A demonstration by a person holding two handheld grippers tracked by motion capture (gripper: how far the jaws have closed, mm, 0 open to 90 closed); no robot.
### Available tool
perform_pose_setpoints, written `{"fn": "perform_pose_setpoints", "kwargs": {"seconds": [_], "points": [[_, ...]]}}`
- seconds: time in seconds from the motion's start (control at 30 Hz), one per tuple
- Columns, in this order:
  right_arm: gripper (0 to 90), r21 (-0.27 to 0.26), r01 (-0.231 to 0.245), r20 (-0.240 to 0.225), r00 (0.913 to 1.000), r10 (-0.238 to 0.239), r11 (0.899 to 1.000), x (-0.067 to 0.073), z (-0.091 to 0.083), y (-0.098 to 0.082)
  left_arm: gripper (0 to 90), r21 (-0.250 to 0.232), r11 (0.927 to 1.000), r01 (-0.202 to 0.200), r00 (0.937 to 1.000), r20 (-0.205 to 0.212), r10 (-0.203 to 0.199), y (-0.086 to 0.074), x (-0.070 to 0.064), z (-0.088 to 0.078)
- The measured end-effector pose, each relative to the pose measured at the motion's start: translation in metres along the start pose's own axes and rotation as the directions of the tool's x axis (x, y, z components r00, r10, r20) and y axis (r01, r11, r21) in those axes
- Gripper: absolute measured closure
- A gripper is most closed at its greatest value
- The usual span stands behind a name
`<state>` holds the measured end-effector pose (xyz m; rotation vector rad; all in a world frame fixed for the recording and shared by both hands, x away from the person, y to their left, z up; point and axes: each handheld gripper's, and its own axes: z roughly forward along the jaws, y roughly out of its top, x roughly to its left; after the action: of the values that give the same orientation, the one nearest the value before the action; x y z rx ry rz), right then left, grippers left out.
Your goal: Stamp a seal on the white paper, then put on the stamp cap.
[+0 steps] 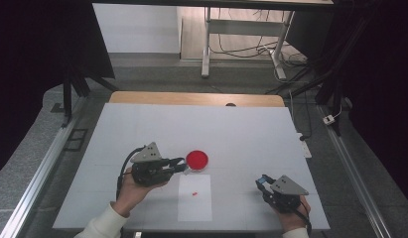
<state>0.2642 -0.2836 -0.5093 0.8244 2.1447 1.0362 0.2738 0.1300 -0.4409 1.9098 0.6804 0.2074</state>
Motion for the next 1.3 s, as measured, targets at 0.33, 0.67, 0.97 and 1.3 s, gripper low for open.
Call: {"fn": "perform_pose_setpoints", "kwargs": {"seconds": [0.33,0.67,0.97,1.3], "points": [[64.8,0.002,-0.001,0.0,1.0,0.001,1.0,-0.0002,0.0007,-0.0005,75.5,-0.005,1.0,0.005,1.0,0.0,-0.005,0.0022,0.001,-0.0004],[64.8,0.001,-0.001,-0.005,1.0,0.001,1.0,0.0011,0.0019,-0.0005,75.5,-0.005,1.0,0.002,1.0,0.001,-0.002,0.0042,-0.0002,0.0012],[64.7,0.002,-0.001,-0.002,1.0,0.001,1.0,0.0011,0.0012,0.0,75.5,0.006,1.0,0.005,1.0,0.005,-0.006,0.0059,-0.001,0.003],[64.8,-0.009,0.006,-0.015,0.9999,-0.006,1.0,0.0056,0.0048,0.0049,75.5,0.014,0.9999,0.004,1.0,0.006,-0.004,0.0065,-0.0017,0.0052]]}}
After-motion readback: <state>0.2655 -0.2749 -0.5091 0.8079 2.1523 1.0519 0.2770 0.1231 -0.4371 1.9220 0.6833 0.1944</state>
